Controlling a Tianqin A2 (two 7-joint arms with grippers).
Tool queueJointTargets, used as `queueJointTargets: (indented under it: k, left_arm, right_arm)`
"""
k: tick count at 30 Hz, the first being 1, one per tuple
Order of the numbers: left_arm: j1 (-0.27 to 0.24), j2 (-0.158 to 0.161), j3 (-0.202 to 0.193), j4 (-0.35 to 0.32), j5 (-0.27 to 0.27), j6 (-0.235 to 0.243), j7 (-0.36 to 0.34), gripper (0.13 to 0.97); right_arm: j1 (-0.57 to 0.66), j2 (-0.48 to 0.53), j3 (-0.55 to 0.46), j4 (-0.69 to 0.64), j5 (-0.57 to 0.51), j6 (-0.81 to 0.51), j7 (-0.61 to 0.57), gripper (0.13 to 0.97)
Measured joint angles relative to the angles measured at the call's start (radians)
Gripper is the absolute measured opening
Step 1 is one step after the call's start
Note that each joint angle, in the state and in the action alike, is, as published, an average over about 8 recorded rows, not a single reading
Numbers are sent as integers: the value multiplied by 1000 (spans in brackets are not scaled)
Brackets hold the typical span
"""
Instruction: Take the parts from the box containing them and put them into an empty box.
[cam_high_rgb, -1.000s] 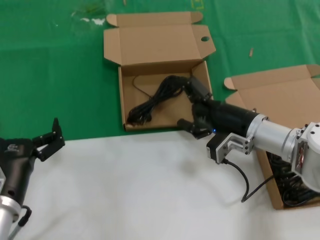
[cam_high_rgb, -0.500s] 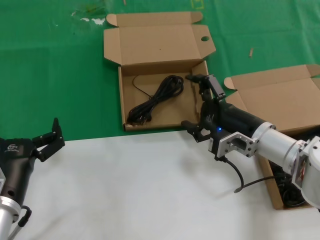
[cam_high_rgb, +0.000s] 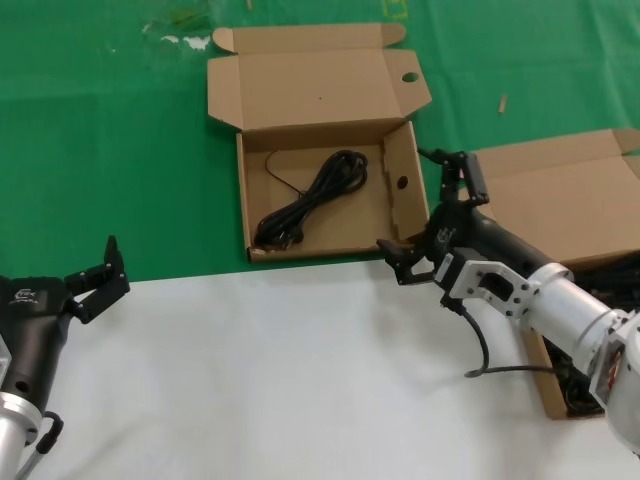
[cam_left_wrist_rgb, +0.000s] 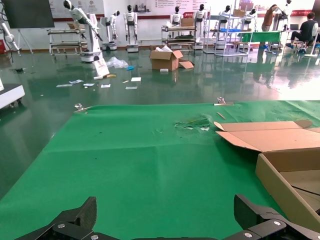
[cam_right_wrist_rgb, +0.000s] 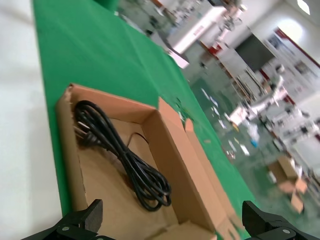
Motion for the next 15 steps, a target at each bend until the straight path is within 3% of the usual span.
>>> queueJointTargets:
  k: [15]
  left_arm:
    - [0, 0, 0, 0, 0, 0, 0, 966]
  right_arm:
    - [-125, -3, 34, 133, 14, 159, 310, 966]
